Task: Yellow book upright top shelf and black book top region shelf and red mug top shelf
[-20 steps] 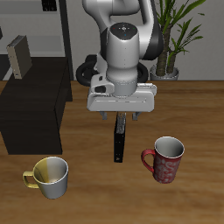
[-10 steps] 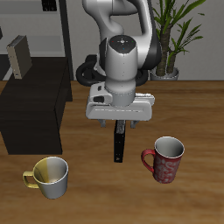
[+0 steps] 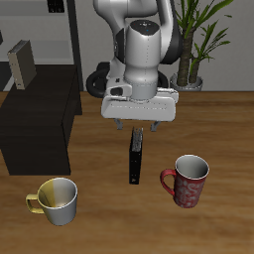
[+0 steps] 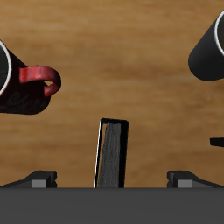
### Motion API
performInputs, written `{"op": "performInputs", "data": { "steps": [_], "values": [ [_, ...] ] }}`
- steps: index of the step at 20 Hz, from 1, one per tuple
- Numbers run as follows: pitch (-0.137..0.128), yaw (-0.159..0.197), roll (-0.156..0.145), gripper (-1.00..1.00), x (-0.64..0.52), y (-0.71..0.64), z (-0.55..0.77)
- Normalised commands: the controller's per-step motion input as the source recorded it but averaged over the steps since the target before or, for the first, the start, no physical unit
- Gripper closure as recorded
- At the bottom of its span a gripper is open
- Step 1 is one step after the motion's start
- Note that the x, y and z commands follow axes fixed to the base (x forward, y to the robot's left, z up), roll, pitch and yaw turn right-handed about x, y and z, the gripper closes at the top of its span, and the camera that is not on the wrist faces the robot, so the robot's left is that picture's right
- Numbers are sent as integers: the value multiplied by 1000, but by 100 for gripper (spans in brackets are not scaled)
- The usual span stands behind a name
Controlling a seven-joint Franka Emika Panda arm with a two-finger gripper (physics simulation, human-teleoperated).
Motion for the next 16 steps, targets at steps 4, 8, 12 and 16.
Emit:
{"op": "performInputs", "data": {
  "steps": [4,8,12,16],
  "values": [
    [-67,-23,-31,-100,28,23,114],
    [-13,-31,0,-100,100,-120,36],
    [20,-7,-33,-100,117,-129,-91],
    [46,-9,2,-100,83,-8,-203]
  ]
}}
